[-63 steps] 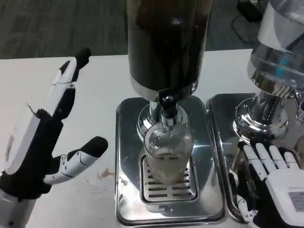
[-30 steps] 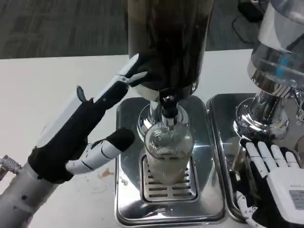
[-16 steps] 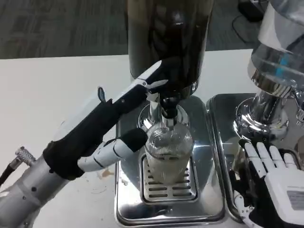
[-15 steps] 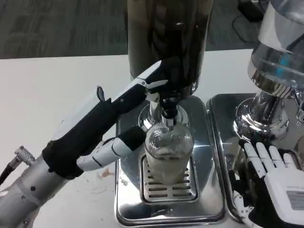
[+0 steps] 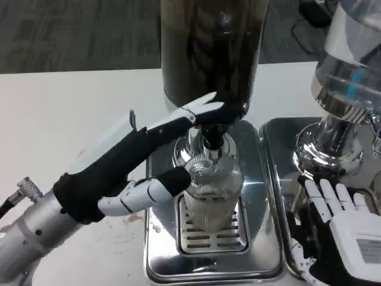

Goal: Grasp the cup under the faucet to collect the drink, then remove the cup.

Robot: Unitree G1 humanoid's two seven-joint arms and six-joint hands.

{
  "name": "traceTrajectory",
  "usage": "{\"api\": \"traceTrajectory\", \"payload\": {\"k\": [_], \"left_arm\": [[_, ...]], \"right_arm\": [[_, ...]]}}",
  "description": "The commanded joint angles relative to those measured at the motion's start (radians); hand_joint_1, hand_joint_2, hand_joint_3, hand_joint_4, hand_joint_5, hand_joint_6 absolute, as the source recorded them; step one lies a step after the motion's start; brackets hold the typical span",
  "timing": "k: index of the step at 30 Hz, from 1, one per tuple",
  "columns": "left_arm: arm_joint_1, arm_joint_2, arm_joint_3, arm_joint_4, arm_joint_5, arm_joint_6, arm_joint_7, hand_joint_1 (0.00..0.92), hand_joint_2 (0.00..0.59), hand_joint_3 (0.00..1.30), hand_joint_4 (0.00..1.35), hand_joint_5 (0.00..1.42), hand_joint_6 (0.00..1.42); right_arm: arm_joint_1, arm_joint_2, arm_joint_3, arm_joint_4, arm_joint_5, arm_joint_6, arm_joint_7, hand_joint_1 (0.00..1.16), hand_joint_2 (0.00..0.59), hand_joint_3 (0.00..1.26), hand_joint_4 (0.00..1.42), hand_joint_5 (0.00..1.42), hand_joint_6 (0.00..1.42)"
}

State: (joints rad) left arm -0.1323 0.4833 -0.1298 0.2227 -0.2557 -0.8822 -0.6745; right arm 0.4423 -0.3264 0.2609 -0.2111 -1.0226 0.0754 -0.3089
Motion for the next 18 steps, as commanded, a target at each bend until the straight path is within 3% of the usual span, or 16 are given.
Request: {"api": "traceTrajectory", "payload": {"k": [1,18], "left_arm": [[-0.014,0.036,-0.021,-0.012,0.072,-0.003,-0.047,0.0,0.21,0.11,0.0,0.14,0.09],[-0.046,0.109,-0.043,-0.066,0.199,-0.072,-0.032,0.0,0.239,0.08,0.0,0.11,0.04]], "right_arm": [[-0.001,0.008,-0.001,0.01,0.005,0.006,-0.021,0.37,0.558,0.04,0.0,0.0,0.0],[-0.016,0.015,0.002,0.019,0.01,0.013,-0.024,0.37,0.558,0.05,0.0,0.0,0.0]]}}
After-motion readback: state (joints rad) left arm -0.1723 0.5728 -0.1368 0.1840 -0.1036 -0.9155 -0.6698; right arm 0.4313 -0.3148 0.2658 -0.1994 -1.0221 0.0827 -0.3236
